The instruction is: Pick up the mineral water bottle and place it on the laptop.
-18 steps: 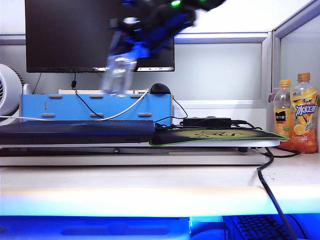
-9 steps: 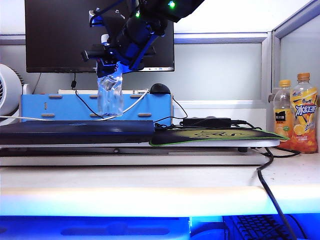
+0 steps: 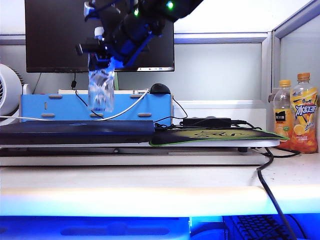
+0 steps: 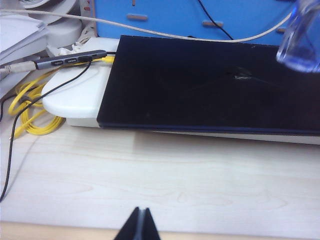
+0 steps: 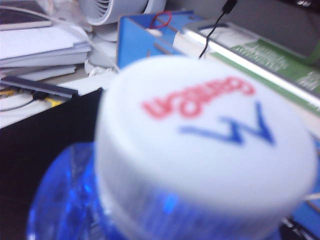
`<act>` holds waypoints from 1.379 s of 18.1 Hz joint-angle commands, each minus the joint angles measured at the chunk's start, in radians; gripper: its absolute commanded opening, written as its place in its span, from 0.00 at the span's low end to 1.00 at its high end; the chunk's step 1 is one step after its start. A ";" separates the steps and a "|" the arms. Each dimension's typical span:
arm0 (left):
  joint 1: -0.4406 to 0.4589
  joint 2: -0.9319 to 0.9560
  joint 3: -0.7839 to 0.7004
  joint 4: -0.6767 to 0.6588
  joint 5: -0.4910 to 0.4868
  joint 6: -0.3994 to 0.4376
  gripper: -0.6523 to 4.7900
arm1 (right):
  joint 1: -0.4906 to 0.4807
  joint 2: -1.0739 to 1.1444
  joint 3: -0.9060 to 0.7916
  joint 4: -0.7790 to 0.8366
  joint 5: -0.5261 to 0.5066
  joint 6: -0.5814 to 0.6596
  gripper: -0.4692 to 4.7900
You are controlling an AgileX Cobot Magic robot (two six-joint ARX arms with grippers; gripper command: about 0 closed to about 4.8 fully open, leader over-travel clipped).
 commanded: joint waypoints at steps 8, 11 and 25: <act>0.000 -0.002 0.000 0.001 0.003 0.001 0.12 | 0.002 0.025 0.013 0.013 -0.001 -0.003 1.00; 0.000 -0.002 0.000 0.000 0.003 0.002 0.12 | 0.002 0.024 0.013 0.013 -0.001 -0.004 1.00; 0.000 -0.002 0.000 0.000 0.003 0.001 0.12 | 0.002 -0.411 0.049 0.027 0.320 -0.139 0.08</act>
